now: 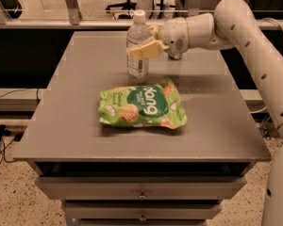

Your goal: Move blue plastic bottle near green rice chip bag

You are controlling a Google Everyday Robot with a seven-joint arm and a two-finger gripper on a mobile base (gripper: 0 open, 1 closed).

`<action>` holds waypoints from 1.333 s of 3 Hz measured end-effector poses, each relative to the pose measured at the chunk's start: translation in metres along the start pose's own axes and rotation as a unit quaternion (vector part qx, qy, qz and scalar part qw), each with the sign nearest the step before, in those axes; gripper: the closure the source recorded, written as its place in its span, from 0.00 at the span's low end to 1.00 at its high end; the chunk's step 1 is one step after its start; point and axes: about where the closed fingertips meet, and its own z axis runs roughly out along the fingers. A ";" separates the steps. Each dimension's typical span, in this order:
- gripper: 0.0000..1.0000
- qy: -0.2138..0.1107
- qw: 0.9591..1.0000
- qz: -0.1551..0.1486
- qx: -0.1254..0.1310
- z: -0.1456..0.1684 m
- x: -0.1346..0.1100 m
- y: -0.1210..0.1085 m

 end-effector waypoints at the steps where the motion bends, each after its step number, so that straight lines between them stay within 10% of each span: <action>1: 1.00 0.004 1.000 -0.001 -0.019 -0.011 0.006 0.014; 2: 1.00 0.008 0.999 0.006 -0.040 -0.016 0.010 0.031; 4: 0.51 0.025 0.997 0.021 -0.068 -0.010 0.019 0.042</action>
Offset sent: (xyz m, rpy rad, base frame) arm -0.0533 -0.0281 -0.0112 -0.0268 0.0580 0.1068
